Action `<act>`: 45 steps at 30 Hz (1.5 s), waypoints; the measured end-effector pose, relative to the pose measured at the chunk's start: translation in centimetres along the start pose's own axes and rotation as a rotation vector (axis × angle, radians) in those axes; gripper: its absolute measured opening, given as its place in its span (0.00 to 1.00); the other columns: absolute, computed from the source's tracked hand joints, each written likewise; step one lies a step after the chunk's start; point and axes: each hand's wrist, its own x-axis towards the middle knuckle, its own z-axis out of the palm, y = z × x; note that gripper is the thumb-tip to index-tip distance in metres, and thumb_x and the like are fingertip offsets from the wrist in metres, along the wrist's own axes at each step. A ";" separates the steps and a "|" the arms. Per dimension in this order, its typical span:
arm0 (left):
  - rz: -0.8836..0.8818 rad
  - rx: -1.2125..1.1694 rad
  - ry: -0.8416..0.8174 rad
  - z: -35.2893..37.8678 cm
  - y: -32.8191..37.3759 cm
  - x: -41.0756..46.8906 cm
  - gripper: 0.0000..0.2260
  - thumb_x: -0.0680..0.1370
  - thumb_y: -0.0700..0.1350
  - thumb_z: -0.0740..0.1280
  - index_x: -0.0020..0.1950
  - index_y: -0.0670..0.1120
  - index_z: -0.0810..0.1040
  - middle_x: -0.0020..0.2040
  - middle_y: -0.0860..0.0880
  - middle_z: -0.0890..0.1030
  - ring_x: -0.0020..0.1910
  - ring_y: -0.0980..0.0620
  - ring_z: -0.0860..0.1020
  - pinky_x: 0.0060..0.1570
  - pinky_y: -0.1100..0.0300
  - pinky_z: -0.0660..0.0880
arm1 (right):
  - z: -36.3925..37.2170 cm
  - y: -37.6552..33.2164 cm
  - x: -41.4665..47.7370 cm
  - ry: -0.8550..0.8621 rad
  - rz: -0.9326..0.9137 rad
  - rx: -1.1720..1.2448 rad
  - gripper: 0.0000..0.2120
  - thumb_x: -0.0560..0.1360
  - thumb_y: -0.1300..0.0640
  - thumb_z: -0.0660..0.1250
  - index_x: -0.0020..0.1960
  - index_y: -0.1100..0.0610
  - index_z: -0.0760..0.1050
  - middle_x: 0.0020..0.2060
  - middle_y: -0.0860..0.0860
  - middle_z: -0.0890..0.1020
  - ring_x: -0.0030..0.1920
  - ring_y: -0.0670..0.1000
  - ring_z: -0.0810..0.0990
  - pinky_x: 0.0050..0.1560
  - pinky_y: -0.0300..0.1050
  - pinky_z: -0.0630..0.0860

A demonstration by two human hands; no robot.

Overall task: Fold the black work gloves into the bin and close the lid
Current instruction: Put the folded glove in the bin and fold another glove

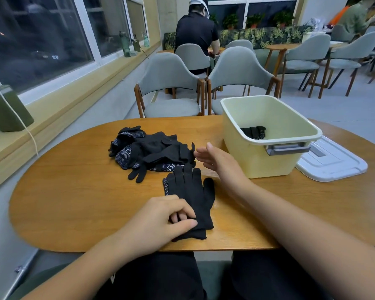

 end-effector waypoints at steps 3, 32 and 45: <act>-0.030 -0.007 0.064 -0.7 -0.5 0.6 0.03 0.81 0.51 0.74 0.50 0.59 0.86 0.47 0.57 0.83 0.49 0.53 0.81 0.49 0.63 0.78 | -0.7 -0.4 -1.8 -0.006 -0.084 -0.155 0.17 0.89 0.45 0.59 0.67 0.50 0.82 0.61 0.43 0.87 0.64 0.41 0.83 0.72 0.50 0.76; -0.086 -0.100 0.098 -1.2 -4.8 -0.6 0.06 0.75 0.50 0.81 0.46 0.55 0.85 0.50 0.54 0.76 0.52 0.51 0.76 0.52 0.67 0.71 | 0.6 1.5 -9.0 -0.465 -0.611 -1.026 0.14 0.78 0.46 0.73 0.60 0.50 0.79 0.52 0.44 0.78 0.54 0.46 0.75 0.58 0.43 0.73; -0.032 -0.115 0.022 -0.9 -4.2 -1.8 0.06 0.72 0.53 0.83 0.45 0.58 0.88 0.46 0.56 0.80 0.54 0.50 0.77 0.56 0.54 0.75 | 0.1 0.9 -8.9 -0.470 -0.679 -1.129 0.08 0.80 0.46 0.68 0.50 0.50 0.81 0.49 0.46 0.76 0.50 0.49 0.73 0.50 0.46 0.72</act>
